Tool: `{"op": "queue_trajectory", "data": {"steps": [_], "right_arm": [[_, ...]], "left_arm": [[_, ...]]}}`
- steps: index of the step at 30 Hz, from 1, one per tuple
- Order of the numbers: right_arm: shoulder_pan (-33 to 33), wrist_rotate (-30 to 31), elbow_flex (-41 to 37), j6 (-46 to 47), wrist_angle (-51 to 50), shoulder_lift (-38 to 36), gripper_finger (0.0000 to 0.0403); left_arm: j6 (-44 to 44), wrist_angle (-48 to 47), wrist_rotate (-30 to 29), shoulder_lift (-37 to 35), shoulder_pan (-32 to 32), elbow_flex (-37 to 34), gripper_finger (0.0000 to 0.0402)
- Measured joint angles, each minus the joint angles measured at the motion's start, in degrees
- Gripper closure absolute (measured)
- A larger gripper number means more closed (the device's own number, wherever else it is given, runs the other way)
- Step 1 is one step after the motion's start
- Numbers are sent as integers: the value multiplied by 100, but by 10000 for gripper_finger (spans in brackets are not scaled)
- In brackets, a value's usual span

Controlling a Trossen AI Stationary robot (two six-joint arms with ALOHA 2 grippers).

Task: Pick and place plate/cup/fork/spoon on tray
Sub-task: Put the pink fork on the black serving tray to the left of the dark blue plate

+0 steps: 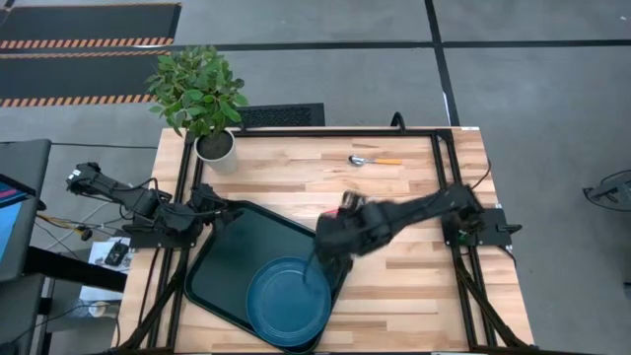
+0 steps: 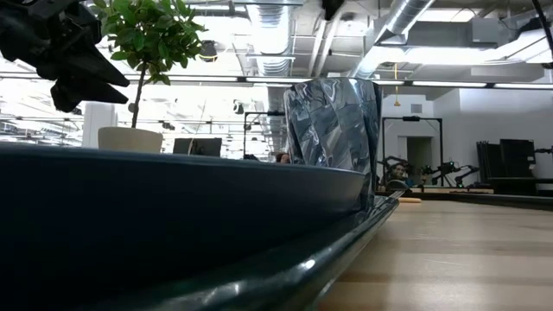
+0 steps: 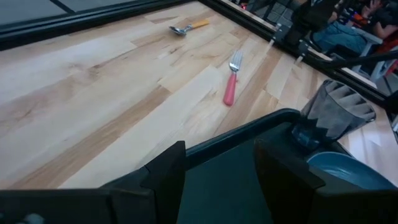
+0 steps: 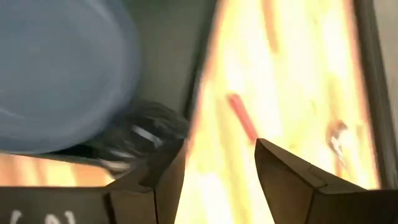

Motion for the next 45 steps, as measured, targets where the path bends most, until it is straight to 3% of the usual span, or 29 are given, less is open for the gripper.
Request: {"op": "queue_trajectory", "data": {"steps": [5, 10, 16, 21, 24, 29, 38, 41, 45], "right_arm": [[-570, -24, -1424, 502, 86, -1085, 177], [-1179, -135, -3906, 1650, 592, -2586, 173], [-2147, -805, -6929, 2294, 3225, -4124, 173], [-2966, -1303, -8456, 2564, 5167, -4551, 173], [-3312, -1580, -8856, 2567, 6065, -4410, 173], [-3590, -1637, -8916, 2435, 6693, -3895, 173], [-3626, -1963, -8912, 2439, 6977, -3050, 175], [-3625, -2007, -8912, 2496, 7107, -2920, 193], [-3655, -2141, -8905, 2508, 7147, -2853, 256]], "left_arm": [[-9, -30, -1, 0, -2, 1, 226], [-52, -122, -4, -1, -2, 0, 226], [-54, -150, -6, 2, 0, 0, 226], [-57, -146, -63, 2, -1, 0, 226], [-59, -146, -180, 2, 0, 0, 226], [-45, -142, -212, 0, 0, 0, 226], [0, -147, -212, 0, 0, 0, 226], [0, -170, -212, 2, 0, 0, 226], [-2, -168, -213, 2, -1, 0, 226]]}}
